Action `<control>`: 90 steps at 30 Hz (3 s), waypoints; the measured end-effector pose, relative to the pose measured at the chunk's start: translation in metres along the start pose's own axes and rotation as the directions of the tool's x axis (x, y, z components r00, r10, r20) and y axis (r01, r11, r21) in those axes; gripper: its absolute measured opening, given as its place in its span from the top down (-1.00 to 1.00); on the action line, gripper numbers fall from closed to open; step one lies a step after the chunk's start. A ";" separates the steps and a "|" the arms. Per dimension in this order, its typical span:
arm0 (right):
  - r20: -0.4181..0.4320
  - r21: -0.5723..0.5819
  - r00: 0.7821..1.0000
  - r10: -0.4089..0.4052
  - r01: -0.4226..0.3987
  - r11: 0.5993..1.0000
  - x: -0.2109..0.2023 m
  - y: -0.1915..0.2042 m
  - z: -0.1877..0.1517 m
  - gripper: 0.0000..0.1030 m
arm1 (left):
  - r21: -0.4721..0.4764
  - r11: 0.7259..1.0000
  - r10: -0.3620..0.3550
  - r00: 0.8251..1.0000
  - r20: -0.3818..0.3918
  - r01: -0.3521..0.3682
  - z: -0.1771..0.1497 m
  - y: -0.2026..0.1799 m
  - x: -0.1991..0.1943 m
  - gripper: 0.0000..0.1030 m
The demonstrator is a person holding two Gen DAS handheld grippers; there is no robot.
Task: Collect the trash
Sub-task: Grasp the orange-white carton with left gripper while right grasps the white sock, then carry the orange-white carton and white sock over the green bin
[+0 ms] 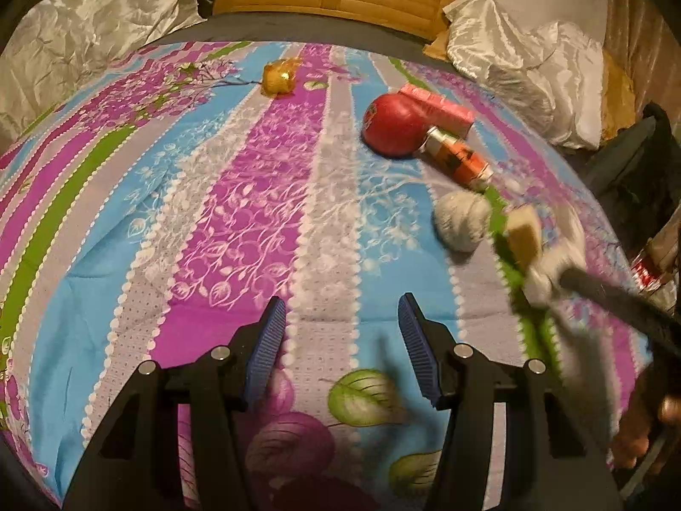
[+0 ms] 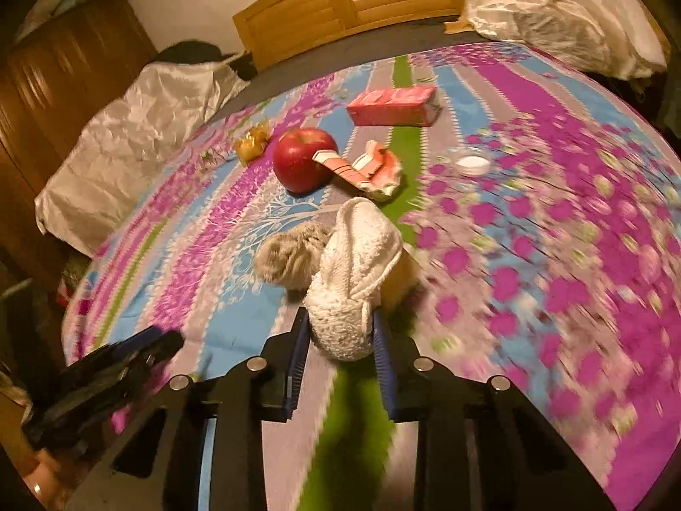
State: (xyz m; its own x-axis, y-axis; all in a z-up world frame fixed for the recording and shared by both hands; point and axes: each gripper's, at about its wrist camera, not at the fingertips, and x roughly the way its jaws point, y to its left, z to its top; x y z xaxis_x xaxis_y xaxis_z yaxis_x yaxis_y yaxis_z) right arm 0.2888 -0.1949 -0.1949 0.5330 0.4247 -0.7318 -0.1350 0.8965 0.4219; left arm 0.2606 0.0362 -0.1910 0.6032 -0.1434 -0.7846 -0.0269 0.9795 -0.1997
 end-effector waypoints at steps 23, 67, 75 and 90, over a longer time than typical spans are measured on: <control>0.034 0.221 0.999 -0.008 0.000 0.975 -0.110 -0.069 -0.081 0.40 | -0.133 0.991 -0.043 0.985 -0.169 0.021 0.140 -0.119 0.121 -0.36; 0.175 0.552 0.537 -0.825 0.640 0.534 -0.527 -0.184 -0.200 0.40 | 0.695 0.496 -0.568 0.800 -0.195 0.521 -0.092 -0.501 -0.181 0.86; 0.079 0.586 0.518 -0.852 0.667 0.460 -0.549 -0.226 -0.227 0.41 | 0.784 0.395 -0.527 0.817 -0.233 0.478 -0.143 -0.558 -0.176 0.86; -0.006 0.594 0.574 -0.819 0.661 0.459 -0.517 -0.254 -0.240 0.41 | 0.832 0.323 -0.457 0.844 -0.280 0.451 -0.183 -0.583 -0.156 0.86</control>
State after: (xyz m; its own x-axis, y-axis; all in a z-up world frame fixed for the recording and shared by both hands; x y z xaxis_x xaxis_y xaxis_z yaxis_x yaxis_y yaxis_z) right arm -0.1530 -0.6117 -0.0522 0.4114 -0.4894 -0.7689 0.7862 0.6174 0.0276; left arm 0.0364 -0.5383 -0.0597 0.2980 -0.6082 -0.7357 0.9267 0.3692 0.0701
